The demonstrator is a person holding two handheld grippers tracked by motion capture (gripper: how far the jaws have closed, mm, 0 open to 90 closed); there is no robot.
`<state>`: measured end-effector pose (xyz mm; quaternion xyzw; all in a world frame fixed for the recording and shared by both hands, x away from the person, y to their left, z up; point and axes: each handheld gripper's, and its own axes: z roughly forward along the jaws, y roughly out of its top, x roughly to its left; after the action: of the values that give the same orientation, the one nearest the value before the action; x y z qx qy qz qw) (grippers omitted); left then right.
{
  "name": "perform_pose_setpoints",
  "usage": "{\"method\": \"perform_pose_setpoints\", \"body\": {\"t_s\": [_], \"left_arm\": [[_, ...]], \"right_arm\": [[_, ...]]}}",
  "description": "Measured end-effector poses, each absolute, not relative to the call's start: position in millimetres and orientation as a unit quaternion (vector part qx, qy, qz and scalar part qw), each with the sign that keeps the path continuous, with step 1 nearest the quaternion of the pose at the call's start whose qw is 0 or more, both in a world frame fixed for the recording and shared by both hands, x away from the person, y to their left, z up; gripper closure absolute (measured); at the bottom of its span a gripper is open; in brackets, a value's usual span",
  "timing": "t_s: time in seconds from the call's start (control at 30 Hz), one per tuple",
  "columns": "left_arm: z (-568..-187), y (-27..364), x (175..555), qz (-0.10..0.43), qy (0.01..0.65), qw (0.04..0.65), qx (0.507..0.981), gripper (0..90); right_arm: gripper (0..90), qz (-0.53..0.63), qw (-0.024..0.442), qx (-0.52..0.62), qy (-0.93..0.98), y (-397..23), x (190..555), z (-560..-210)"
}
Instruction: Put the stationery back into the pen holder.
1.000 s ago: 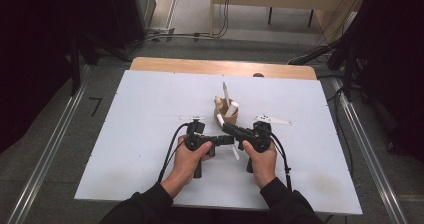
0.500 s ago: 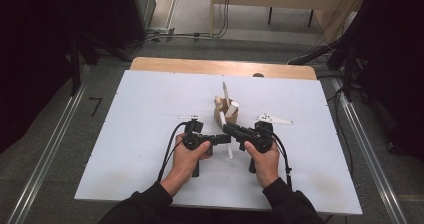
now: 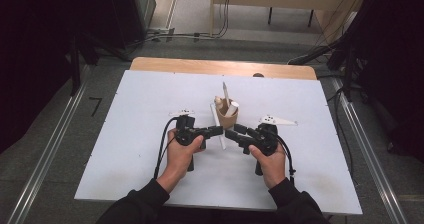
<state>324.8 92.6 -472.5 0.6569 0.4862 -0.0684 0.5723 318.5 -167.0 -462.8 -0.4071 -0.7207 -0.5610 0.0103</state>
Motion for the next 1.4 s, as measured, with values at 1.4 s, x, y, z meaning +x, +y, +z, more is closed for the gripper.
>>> {"method": "perform_pose_setpoints", "body": {"t_s": [1.4], "left_arm": [[-456.0, 93.9, 346.4, -0.028, 0.492, 0.587, 0.642, 80.0]], "right_arm": [[16.7, -0.476, -0.032, -0.423, -0.771, -184.4, 310.7, -482.4]]}}
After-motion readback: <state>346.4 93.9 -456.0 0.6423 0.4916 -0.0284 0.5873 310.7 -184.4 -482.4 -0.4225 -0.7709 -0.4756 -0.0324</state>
